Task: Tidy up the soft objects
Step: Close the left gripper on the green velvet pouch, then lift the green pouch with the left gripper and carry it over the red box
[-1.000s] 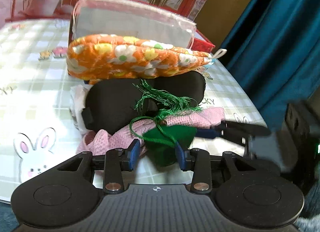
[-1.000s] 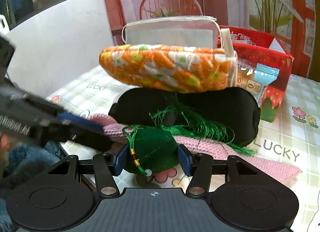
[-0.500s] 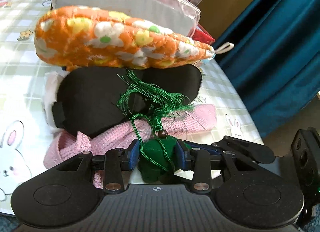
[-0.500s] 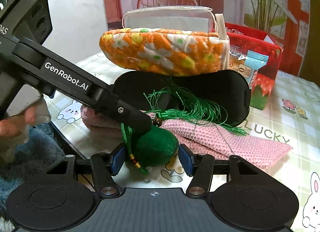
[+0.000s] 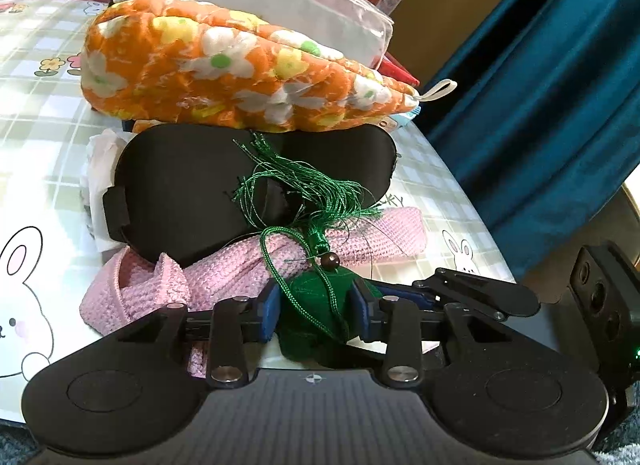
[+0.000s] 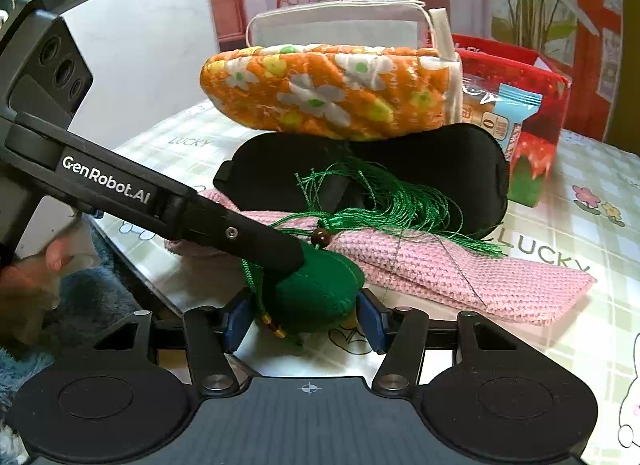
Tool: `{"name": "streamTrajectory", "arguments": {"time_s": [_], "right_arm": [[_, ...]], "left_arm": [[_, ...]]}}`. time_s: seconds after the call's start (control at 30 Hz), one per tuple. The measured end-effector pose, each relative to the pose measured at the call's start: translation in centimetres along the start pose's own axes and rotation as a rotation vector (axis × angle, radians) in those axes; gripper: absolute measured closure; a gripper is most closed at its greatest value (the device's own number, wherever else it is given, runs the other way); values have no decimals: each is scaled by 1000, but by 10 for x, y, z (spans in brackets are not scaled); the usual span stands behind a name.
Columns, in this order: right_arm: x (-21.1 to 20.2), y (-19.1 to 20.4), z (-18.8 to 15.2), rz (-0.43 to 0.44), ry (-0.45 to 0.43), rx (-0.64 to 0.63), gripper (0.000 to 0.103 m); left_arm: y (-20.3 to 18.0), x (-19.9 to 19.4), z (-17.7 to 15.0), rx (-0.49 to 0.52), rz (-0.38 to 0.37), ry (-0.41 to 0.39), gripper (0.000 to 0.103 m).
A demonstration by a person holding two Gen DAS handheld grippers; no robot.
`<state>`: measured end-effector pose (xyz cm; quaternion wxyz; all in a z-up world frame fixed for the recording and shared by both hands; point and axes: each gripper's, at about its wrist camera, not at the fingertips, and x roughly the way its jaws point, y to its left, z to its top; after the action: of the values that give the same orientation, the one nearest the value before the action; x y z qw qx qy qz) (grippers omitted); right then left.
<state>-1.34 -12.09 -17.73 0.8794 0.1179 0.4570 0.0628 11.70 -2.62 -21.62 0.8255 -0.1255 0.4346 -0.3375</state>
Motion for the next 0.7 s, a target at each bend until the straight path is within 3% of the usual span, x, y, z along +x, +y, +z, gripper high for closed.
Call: {"name": "streamTrajectory", "arguments": {"time_s": [0.1,0.33,0.47,0.7], "right_arm": [[-1,5,0,-24,-10,-11,45],[0,11,2,-49,-20,-25,13],[8,6,4,-58,11,7,4],[13,-1,0,-56,44,42,1]], "left_arm": [[-1,-1,1,1,2,-1,64],[-1,0,2,2,2,-1,64],[-2,0,1,3,2,-2,64],[-1,-1,0,6,4,-4,64]]}}
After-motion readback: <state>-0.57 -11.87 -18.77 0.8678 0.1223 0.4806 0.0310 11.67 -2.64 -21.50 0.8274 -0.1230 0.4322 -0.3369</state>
